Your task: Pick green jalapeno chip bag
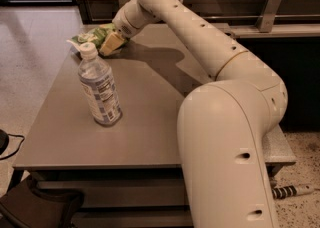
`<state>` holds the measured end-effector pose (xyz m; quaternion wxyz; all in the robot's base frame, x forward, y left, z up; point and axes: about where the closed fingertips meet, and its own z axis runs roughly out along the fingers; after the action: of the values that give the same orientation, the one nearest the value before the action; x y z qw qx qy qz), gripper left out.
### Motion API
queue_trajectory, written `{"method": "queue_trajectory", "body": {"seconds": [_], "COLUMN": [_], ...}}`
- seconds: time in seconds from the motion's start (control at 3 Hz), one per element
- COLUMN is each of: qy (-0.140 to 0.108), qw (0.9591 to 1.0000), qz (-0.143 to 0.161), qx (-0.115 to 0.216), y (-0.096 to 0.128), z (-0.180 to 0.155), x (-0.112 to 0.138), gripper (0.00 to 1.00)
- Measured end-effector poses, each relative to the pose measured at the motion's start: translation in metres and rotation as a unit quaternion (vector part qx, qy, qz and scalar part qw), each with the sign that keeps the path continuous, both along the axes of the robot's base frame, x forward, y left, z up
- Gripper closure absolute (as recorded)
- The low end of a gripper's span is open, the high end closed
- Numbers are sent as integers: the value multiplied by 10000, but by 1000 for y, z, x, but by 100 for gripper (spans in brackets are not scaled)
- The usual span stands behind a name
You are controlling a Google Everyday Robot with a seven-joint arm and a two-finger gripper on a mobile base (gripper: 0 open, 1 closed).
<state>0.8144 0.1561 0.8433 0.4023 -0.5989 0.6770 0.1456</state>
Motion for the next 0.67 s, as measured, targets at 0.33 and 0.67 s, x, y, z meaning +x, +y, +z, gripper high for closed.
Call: {"method": "queue_trajectory", "body": {"seconds": [0.33, 0.67], "qy": [20, 47], "qw": [10000, 10000], "qz": [16, 40], "qx": [-5, -13], "y": [2, 6], "z": [-3, -7], "x": [0, -1], "gripper": [49, 78]}}
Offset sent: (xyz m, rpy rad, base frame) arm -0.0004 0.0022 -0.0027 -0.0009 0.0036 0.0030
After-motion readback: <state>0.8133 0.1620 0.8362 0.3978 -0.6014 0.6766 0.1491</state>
